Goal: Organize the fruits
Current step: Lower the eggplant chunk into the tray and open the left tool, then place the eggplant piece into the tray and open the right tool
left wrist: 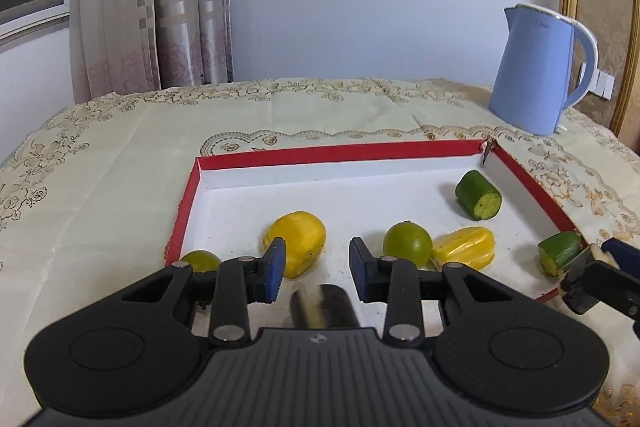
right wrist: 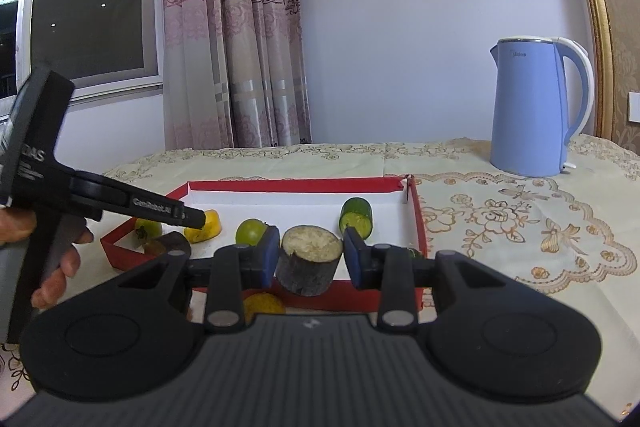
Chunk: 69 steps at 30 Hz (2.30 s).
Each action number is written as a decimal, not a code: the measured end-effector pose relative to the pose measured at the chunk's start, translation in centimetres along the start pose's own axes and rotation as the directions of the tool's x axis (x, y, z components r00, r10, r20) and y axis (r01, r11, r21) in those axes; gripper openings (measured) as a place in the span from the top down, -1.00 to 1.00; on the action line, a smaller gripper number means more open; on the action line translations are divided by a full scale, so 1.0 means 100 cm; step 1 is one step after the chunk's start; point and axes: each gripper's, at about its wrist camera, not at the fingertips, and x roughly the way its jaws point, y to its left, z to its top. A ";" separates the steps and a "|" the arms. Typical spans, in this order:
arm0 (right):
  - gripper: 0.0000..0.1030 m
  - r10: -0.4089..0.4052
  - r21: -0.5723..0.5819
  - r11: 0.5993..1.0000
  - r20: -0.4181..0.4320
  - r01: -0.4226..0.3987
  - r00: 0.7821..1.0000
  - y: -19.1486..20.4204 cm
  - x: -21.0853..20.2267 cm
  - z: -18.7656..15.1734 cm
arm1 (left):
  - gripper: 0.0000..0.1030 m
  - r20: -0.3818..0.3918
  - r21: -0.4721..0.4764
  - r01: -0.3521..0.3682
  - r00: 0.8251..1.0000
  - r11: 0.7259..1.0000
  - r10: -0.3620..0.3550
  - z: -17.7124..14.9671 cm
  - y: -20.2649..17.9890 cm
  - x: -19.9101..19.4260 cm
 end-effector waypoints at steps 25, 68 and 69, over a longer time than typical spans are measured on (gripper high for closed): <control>0.37 0.000 0.011 1.000 -0.006 0.000 1.000 -0.001 0.002 0.001 | -0.24 0.048 -0.084 -0.035 0.998 0.996 0.039 -0.006 0.023 -0.010; 0.37 -0.037 -0.109 0.993 -0.038 0.033 0.999 0.017 0.042 0.042 | -0.66 -0.031 -0.091 0.028 0.999 0.995 -0.031 -0.065 0.031 -0.040; 0.37 -0.032 -0.110 0.994 -0.052 0.026 0.998 0.019 0.052 0.045 | -0.66 -0.031 -0.092 0.029 0.999 0.995 -0.032 -0.065 0.031 -0.040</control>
